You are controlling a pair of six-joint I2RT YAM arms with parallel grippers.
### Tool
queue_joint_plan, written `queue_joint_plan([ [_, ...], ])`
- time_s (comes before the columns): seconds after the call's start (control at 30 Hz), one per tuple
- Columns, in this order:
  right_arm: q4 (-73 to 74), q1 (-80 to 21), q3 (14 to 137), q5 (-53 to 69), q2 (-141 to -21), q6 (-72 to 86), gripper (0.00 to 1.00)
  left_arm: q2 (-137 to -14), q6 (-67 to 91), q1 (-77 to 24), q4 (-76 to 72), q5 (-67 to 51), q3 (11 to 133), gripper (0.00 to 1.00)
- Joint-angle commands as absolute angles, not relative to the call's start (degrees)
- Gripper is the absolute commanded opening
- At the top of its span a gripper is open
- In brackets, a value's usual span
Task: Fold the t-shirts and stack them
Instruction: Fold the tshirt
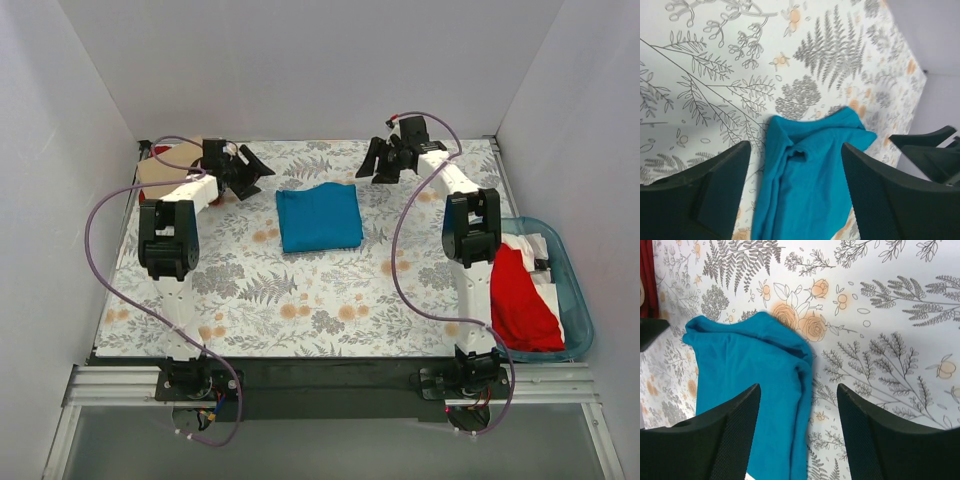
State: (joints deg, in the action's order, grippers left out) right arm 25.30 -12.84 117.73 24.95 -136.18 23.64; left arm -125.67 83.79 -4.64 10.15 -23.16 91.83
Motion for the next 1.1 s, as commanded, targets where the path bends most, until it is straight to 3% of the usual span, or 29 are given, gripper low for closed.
queue_joint_plan([
  [0.0,23.2,-15.5,113.9,23.1,-128.1,21.4,0.67,-114.4,83.7,-5.2,6.4,-23.7,89.6,0.69],
  [0.23,21.5,-22.7,103.0,14.2,-122.0,19.2,0.61,-112.4,81.0,-9.5,10.6,-17.6,84.7,0.35],
  [0.57,19.8,-27.9,98.8,13.2,-125.6,19.3,0.57,-122.2,79.8,-13.0,7.4,-16.5,89.6,0.29],
  [0.77,19.2,-28.1,92.0,11.6,-124.4,18.8,0.56,-131.4,85.8,-9.9,8.4,-15.8,93.9,0.17],
  [1.07,18.2,-28.4,85.5,10.7,-122.2,17.9,0.56,-129.7,85.5,-9.1,7.6,-18.6,95.9,0.19],
])
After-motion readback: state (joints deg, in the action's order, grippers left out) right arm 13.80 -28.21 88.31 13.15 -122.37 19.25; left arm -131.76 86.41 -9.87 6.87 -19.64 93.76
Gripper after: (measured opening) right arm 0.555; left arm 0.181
